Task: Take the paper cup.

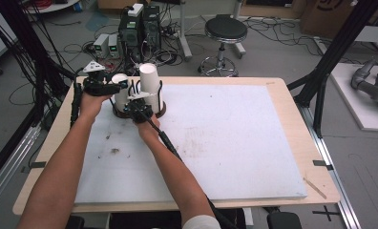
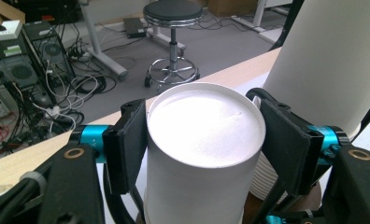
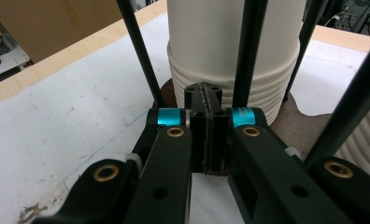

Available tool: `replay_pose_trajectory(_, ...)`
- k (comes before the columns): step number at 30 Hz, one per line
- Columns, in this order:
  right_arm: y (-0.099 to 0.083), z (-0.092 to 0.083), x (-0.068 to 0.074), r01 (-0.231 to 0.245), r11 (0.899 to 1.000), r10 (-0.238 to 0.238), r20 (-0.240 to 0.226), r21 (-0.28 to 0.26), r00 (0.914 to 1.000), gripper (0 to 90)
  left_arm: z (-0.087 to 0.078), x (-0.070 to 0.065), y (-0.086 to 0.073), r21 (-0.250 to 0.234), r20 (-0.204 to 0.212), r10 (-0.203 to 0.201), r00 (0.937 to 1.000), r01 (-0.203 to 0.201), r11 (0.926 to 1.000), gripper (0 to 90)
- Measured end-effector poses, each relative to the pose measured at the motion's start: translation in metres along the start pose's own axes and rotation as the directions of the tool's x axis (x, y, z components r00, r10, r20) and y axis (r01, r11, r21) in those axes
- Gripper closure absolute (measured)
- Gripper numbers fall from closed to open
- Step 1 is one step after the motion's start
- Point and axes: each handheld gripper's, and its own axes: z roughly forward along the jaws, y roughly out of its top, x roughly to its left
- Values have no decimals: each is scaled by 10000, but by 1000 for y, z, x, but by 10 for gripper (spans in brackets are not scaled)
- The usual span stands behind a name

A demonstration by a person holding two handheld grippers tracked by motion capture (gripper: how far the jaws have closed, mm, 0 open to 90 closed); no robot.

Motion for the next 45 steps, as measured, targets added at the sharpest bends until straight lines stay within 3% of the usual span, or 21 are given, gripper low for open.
replay_pose_trajectory(10, 1, 2, 4, 54, 10000, -54, 210, 5, 9998, 900, -5, 0, 2, 43, 74, -99, 9999, 98, 9999, 348)
replay_pose_trajectory(36, 1, 5, 4, -90, 10000, 89, 177, 43, 9998, 900, -11, 2, 4, 170, 10, -197, 9998, 197, 9997, 348)
replay_pose_trajectory(45, 2, 6, 4, -162, 9998, 160, 169, 86, 9997, 900, -12, 0, 5, 276, -60, -55, 10000, 56, 9996, 347)
